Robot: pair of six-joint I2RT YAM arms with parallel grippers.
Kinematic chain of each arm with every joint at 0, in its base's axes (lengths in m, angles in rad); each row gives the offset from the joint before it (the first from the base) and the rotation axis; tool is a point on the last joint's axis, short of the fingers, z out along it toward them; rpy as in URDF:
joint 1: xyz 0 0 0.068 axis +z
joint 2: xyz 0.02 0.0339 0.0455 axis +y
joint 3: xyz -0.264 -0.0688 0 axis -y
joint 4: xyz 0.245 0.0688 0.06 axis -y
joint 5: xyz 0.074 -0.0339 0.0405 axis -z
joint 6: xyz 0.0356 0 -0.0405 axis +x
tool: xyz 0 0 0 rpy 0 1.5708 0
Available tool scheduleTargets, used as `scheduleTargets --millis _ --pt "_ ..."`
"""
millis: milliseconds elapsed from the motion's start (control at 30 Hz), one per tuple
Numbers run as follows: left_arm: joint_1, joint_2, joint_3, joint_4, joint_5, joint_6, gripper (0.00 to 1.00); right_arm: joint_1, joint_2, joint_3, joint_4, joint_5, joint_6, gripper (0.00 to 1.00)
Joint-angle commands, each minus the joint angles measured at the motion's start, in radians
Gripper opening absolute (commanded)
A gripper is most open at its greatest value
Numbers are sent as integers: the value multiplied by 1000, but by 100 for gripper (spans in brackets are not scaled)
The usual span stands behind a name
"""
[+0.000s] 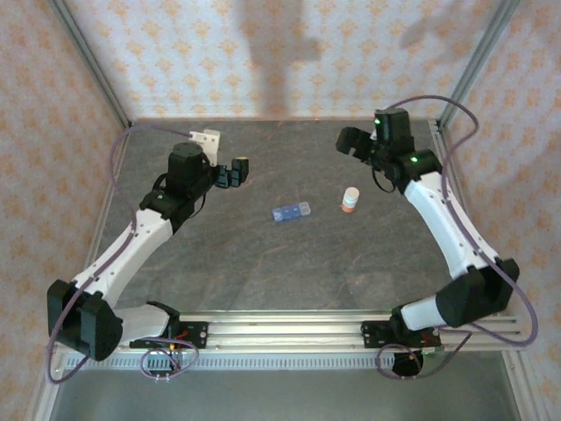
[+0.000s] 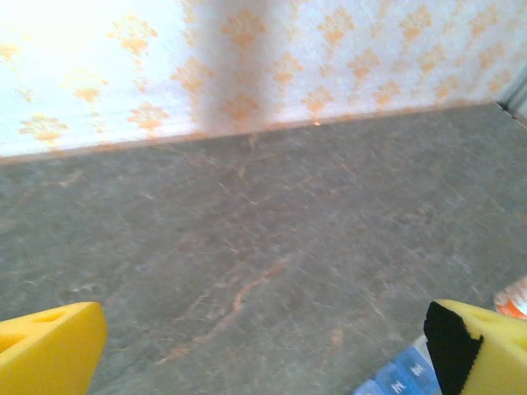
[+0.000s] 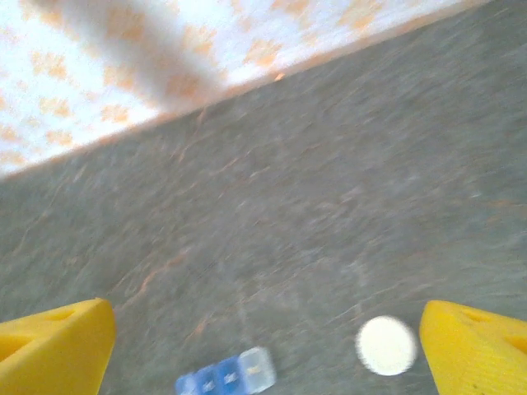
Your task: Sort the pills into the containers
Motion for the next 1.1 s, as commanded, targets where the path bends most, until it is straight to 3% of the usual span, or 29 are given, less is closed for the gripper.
scheduleTargets --millis 0,167,433,600,900,1067 --pt "15 -65 -87 121 -160 56 100 -53 -77 -107 81 197 38 100" --pt "78 -147 -284 385 -196 80 100 -121 -179 -340 313 428 37 100" --pt "265 -156 -479 592 -147 4 100 -208 -220 -598 552 507 -69 100" --pt "313 -108 -553 666 -144 31 100 -220 -135 -745 722 583 -172 100" --pt "326 23 -662 862 -178 19 100 -222 13 -919 1068 507 -240 100" --pt "329 62 -616 774 -128 31 100 -222 42 -980 1251 419 -282 100"
